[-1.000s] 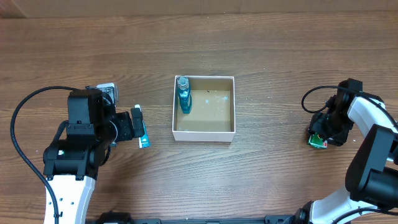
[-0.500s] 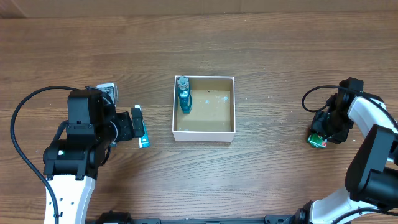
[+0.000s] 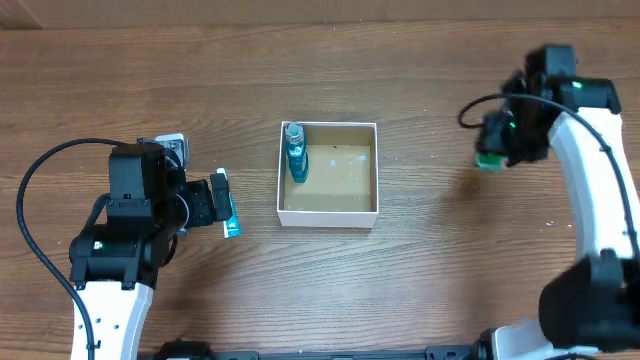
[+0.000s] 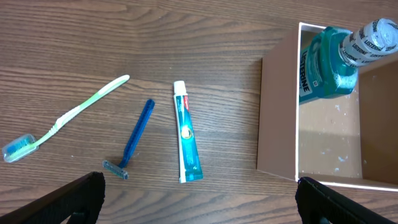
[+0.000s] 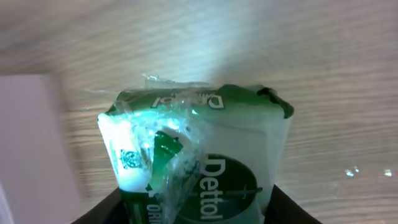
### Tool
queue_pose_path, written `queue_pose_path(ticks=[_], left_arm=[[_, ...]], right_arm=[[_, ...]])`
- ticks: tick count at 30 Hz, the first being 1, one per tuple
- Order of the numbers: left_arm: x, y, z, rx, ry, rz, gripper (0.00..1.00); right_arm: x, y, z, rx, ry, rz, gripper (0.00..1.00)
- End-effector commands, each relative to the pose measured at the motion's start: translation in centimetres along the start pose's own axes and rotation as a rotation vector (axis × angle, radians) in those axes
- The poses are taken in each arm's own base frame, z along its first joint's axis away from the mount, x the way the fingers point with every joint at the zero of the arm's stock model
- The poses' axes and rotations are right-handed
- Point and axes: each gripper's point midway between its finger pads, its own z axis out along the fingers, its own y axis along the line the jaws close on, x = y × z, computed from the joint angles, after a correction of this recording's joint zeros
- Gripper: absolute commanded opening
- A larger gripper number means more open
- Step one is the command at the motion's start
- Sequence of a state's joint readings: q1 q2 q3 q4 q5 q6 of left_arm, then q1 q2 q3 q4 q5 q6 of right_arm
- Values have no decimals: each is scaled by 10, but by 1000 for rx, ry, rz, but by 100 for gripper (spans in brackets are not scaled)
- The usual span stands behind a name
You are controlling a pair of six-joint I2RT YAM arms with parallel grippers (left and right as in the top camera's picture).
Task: Pack container
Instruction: 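Place the soap into the box and withdraw the right gripper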
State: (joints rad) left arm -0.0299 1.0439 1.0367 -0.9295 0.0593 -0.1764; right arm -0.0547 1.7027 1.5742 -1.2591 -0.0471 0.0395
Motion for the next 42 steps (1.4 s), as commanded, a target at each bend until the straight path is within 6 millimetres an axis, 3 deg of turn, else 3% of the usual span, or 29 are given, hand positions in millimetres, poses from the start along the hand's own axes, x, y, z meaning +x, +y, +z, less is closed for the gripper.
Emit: queue_pose_path(ticks=[1,4,7,9,12,15,20,24,26,30,32,34,37,39,40,41,42], left_arm=[[-9,3,-6,-12,-25,17,100],[-9,3,-6,-12,-25,17,100],[-9,2,-6,-12,-25,16,100],[-9,3,-6,-12,-25,16,100],[-8,3,-6,-13,-21,16,100],[-7,3,-6,-13,-18,16,100],[-7,3,-6,-13,-19,16,100],[-7,3,-6,-13,-19,16,100],[-7,3,-6,-13,-19,16,100],[-7,3,-6,-13,-18,16,100],[-7,3,-6,-13,-18,16,100],[-6,3,-6,-14,-15,16,100],[-6,3,-6,-14,-15,16,100],[-6,3,-6,-14,-15,16,100],[-6,3,-6,-13,-15,16,100],[-6,3,-6,-14,-14,16,100],[-6,3,-6,-14,-14,16,100]], right_arm=[[-10,71,-68,-101,-180,-77,32],[9,146,-86,-171,-233,-151,32],[22,193,-79,-191,-241,-173,32],[29,211,-65,-200,-207,-160,32],[37,222,-25,-157,-115,-127,32],[44,227,28,-100,-1,-135,32],[54,231,88,-49,108,-144,32],[58,229,107,-28,141,-145,36],[56,231,108,-33,132,-145,67],[51,234,108,-46,110,-164,75],[49,233,99,-44,99,-167,76],[38,239,68,-73,28,-171,76],[11,235,-3,-97,-163,-157,77],[-5,219,-61,-103,-303,-122,80],[-10,209,-79,-101,-348,-102,82],[-16,192,-102,-102,-403,-66,98],[-19,177,-118,-104,-434,-34,100]])
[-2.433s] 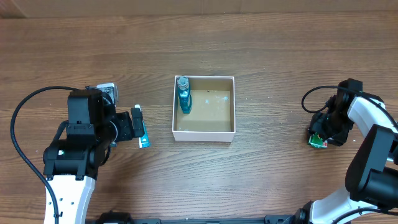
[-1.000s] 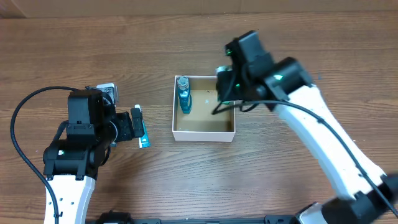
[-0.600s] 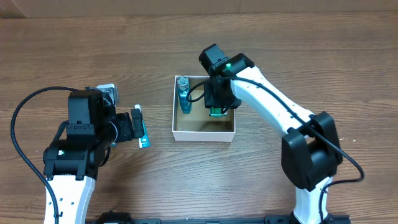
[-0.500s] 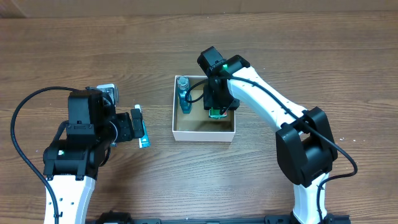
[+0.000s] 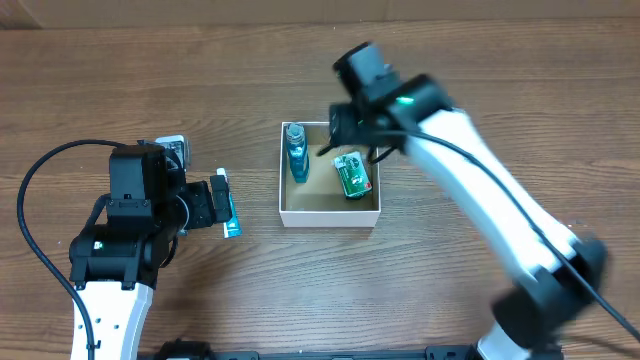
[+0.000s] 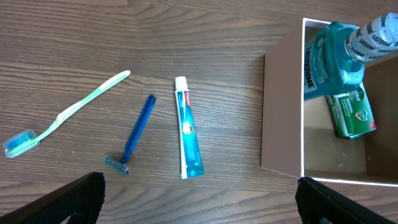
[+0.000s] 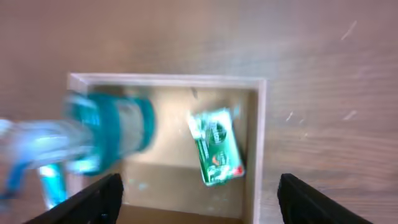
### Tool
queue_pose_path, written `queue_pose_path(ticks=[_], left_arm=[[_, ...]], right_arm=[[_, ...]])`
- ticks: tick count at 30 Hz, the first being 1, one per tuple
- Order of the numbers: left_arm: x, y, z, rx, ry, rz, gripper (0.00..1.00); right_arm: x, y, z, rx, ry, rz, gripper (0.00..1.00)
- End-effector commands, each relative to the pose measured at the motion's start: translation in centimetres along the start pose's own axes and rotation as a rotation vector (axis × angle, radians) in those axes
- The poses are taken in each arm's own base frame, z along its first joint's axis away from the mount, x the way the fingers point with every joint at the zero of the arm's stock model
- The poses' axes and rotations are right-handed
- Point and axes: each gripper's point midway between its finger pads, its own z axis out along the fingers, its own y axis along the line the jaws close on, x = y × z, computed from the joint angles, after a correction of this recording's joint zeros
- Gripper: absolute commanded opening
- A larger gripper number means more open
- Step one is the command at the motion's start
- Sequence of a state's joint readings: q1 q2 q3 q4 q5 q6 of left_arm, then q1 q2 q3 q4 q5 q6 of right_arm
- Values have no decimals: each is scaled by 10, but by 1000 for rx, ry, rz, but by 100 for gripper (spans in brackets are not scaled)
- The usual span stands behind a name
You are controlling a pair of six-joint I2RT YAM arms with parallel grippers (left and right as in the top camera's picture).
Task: Pack container
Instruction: 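Place the soap into the box and withdraw the right gripper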
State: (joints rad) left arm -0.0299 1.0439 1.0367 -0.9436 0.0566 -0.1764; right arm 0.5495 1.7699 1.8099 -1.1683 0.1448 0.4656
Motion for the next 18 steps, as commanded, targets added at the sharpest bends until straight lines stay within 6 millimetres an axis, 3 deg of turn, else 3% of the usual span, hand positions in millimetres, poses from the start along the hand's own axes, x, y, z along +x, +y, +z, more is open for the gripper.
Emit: queue_pose_path(ticks=[1,4,7,10,13,14,18], left_arm=[[-10,2,-6,-9,-29,17,100],[-9,2,-6,-7,-26,21,100],[3,0,-6,7,23,33,100],[15,3,-6,-8,72,-40,100],[26,12,5,-67,147,-107,100],[31,14,19,-84,205,-130,100],[45,18,67,-119,362,-196,100]], right_arm=[[-40,-57,-82,46,-218,119,100],[-31,-128,-104,127,-176,265,100],[-17,-184,-118,183,-128,357,100],[-6,-214,-127,163,-80,355,100],[6,-244,-120,147,-45,472,100],[9,-255,-114,153,-39,504,100],[19,-260,-96,155,-2,520,100]])
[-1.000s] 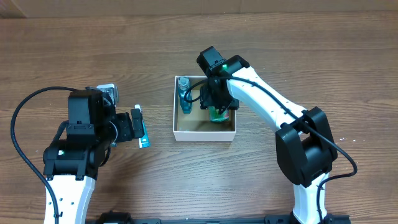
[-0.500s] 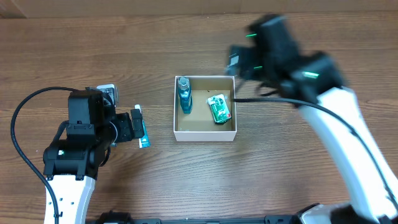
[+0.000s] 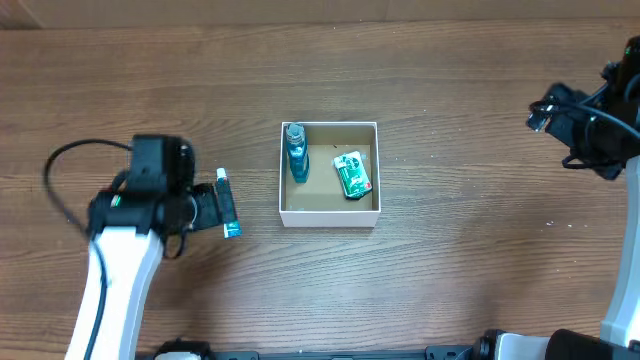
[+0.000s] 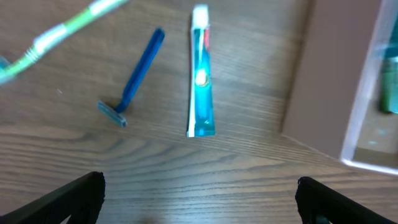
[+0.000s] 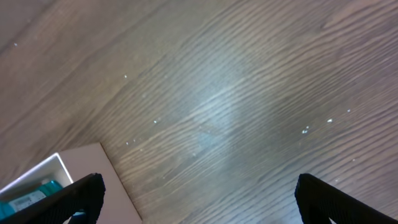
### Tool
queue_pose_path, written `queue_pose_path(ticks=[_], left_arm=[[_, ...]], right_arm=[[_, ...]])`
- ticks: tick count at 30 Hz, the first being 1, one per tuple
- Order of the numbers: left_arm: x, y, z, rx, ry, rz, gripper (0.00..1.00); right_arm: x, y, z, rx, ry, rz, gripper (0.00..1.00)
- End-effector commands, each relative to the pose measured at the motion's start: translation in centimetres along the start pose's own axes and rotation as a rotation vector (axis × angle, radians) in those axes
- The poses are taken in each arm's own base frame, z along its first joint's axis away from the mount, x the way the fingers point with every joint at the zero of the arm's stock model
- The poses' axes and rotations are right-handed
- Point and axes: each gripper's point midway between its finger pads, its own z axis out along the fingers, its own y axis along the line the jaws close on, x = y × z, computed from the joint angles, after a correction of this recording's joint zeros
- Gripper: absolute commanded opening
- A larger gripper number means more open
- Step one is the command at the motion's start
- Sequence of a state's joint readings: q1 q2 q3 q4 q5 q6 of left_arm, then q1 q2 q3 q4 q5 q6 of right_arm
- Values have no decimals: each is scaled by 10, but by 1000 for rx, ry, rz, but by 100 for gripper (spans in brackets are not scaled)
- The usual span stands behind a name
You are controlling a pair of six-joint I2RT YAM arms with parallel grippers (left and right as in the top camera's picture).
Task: Pack container
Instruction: 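Place the soap into the box and withdraw the right gripper, then grasp the toothpaste tube with the left gripper, then lower the toothpaste tube into the box and release it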
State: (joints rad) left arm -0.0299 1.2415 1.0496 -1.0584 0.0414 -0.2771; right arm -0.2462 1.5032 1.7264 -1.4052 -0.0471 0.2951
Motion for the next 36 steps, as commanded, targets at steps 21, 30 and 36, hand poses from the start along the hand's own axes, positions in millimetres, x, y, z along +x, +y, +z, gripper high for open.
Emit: queue_pose_path(ticks=[21,30,36], left_arm=[[-15,1,162,-47,232,-74,69],[-16,1,162,-46,226,-74,26],[-18,0,160,-44,221,-73,16]], right_arm=[[14,2,12,-26,42,-15,100],[14,2,12,-26,41,-15,100],[14,2,12,-26,42,-15,100]])
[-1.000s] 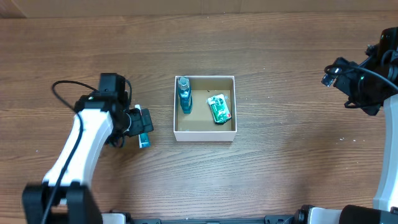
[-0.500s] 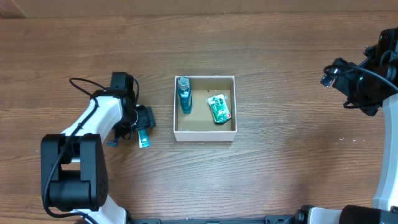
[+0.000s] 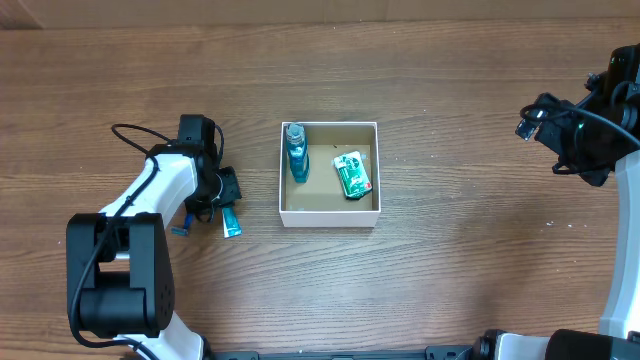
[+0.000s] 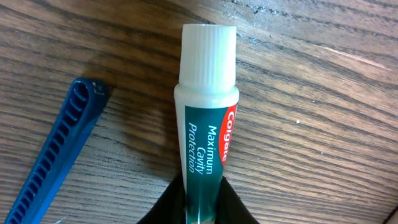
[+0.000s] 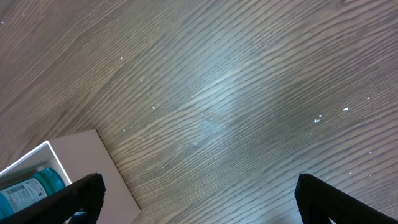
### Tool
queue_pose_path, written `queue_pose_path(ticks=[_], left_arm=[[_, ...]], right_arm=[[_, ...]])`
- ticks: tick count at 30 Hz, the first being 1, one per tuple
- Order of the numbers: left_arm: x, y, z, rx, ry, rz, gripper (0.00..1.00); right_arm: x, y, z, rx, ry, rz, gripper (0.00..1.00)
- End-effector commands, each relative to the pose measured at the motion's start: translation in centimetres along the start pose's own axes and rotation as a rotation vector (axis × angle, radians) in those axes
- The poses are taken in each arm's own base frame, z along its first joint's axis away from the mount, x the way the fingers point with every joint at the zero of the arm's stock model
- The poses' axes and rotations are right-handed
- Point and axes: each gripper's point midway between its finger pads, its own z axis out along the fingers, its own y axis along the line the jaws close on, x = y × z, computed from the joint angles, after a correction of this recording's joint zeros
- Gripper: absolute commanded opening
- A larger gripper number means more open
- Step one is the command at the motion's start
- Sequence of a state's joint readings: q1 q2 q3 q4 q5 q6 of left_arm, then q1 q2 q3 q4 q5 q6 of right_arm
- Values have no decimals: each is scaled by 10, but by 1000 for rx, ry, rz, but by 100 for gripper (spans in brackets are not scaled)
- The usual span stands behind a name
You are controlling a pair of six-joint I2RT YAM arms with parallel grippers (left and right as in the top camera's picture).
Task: Pack container
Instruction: 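Lower the toothpaste tube into the box and release it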
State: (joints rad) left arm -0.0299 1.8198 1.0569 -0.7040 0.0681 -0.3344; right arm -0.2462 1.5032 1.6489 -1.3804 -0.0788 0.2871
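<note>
The white box (image 3: 328,217) holds an upright blue mouthwash bottle (image 3: 295,152) and a green Dettol soap pack (image 3: 352,174). Left of the box, a teal toothpaste tube (image 3: 230,220) with a white cap lies on the table. My left gripper (image 3: 222,195) is down on it. In the left wrist view the gripper (image 4: 200,208) is shut on the toothpaste tube (image 4: 205,130), and a blue razor (image 4: 56,155) lies beside it. My right gripper (image 3: 560,135) hangs open at the far right, holding nothing. The toothbrush is hidden.
The razor (image 3: 183,225) shows just left of the tube under my left arm. A black cable (image 3: 135,135) loops off the left arm. In the right wrist view the box corner (image 5: 68,168) sits at the lower left.
My left gripper was open and high above the toothpaste and razor. Now it is low at the table and shut on the toothpaste tube. The right arm has hardly moved.
My right gripper first held the Dettol soap to the right of the box. Then the soap lay in the box beside the mouthwash, with that gripper open above it. The right arm then stood at the far right, and the left gripper has come down and shut on the toothpaste.
</note>
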Motion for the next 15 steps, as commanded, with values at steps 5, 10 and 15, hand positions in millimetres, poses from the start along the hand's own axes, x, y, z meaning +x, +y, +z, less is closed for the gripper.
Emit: queue_pose_path(ticks=[5,10,15], left_arm=[[-34,-5,-50,-12,-85,9,17],[-62,-63,-179,88,-368,207,13],[-14,-155,-234,142,-531,659,4]], right_arm=[[1,2,-7,-14,-18,-12,100],[0,3,-7,-14,-19,-12,100],[0,3,-7,-15,-19,-12,100]])
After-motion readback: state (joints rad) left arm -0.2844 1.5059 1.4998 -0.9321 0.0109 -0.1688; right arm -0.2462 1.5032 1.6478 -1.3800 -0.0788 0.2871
